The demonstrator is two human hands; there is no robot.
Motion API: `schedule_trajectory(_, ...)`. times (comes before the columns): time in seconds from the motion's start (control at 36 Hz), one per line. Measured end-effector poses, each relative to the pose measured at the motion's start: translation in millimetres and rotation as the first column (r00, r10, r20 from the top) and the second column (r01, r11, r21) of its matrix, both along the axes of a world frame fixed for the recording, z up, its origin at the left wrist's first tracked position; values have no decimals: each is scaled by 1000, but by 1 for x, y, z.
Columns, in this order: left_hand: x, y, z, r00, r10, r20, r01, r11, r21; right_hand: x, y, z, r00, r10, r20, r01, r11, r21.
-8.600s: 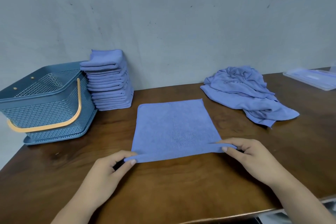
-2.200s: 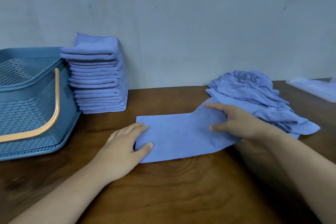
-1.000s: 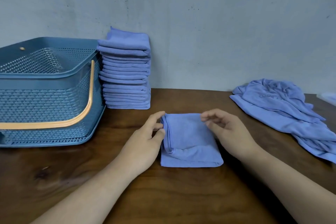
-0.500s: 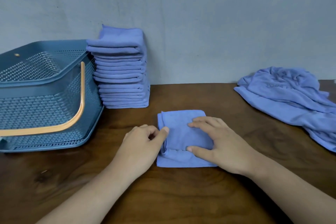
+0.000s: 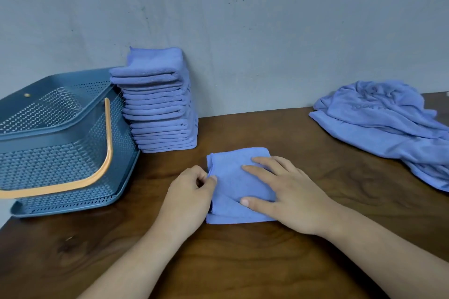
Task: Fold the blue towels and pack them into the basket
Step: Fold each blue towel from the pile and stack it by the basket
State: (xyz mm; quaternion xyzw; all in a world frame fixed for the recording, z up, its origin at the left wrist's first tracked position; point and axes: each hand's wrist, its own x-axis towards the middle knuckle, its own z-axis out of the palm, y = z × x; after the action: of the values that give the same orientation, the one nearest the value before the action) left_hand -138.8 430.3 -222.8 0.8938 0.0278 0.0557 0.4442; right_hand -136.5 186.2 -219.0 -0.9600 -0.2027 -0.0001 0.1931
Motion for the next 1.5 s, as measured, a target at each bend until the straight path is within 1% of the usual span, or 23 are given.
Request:
schedule_trajectory(0.06, -1, 2, 0, 1000, -20, 23, 18, 998, 60, -1, -1, 2, 999, 21, -32, -21, 1000, 5)
schedule_trajectory(0.08, -1, 3, 1, 999, -33, 29, 31, 996, 79, -1, -1, 3, 998, 37, -56, -35, 999, 32)
schedule_trajectory(0.17, -4, 1, 3, 998, -62, 26, 59, 995, 83, 5, -4, 6, 995, 23, -99, 0, 973, 231)
schedule_trajectory(0.19, -4, 1, 4, 998, -62, 28, 60, 995, 83, 10, -5, 5, 997, -8, -82, 28, 968, 250)
schedule_trajectory(0.25, -4, 0, 4, 998, -57, 32, 54, 996, 74, 17, -4, 2, 998, -40, -51, 49, 980, 194)
schedule_trajectory(0.36, -1, 3, 7, 1000, -8, -10, 8, 1000, -7, 15, 1, -2, 997, 0, -82, 2, 1000, 31)
schedule_trajectory(0.39, 0, 4, 9, 1000, 19, 16, -19, 1000, -17, 13, 2, -1, 996, -2, -95, 2, 1000, 1)
schedule_trajectory(0.42, 0, 3, 12, 997, 38, 72, -38, 999, -11, 12, 2, 0, 994, -8, -108, 7, 1000, -16)
schedule_trajectory(0.44, -1, -1, 15, 988, 31, 152, -35, 999, 24, 11, 3, 1, 993, -15, -121, 13, 1000, -24)
schedule_trajectory(0.47, -2, -6, 19, 974, -21, 226, 0, 996, 94, 11, 3, 2, 991, -24, -134, 20, 999, -27)
schedule_trajectory(0.5, -5, -13, 24, 959, -109, 261, 61, 981, 184, 11, 3, 3, 988, -31, -149, 26, 999, -31)
schedule_trajectory(0.53, -7, -22, 27, 947, -204, 249, 133, 952, 276, 12, 4, 4, 986, -35, -163, 29, 999, -35)
schedule_trajectory(0.58, -9, -36, 27, 928, -353, 117, 266, 850, 455, 12, 4, 3, 985, -33, -168, 27, 999, -43)
schedule_trajectory(0.64, -5, -41, 19, 923, -381, -61, 346, 748, 566, 13, 3, 2, 987, -36, -156, 27, 998, -60)
schedule_trajectory(0.67, -1, -39, 15, 920, -372, -127, 372, 722, 584, 13, 1, 2, 987, -39, -154, 28, 997, -71)
schedule_trajectory(0.72, 7, -27, 8, 914, -361, -184, 398, 715, 574, 13, -2, 1, 986, -33, -163, 19, 996, -88)
schedule_trajectory(0.83, 18, -7, 4, 908, -358, -217, 417, 725, 549, 10, -8, 3, 981, -26, -191, 9, 996, -87)
schedule_trajectory(1.0, 14, -7, 2, 907, -369, -205, 418, 720, 554, 9, -13, -1, 978, -99, -185, 79, 990, -113)
schedule_trajectory(1.08, 9, -5, 1, 908, -381, -173, 410, 728, 549, 8, -13, -3, 973, -161, -168, 146, 985, -95)
schedule_trajectory(1.17, -5, -6, 0, 939, -321, -121, 333, 765, 551, 10, -17, -5, 955, -269, -127, 261, 962, -80)
schedule_trajectory(1.25, -23, -7, -1, 973, -222, -60, 215, 787, 579, 12, -21, -4, 943, -308, -125, 301, 951, -72)
schedule_trajectory(1.36, -32, -3, 1, 986, -149, -78, 167, 815, 555, 13, -16, 3, 942, -304, -144, 312, 950, 32)
schedule_trajectory(1.5, -29, -2, 2, 980, -158, -117, 196, 829, 524, 17, 2, 6, 938, -324, -122, 341, 928, 153)
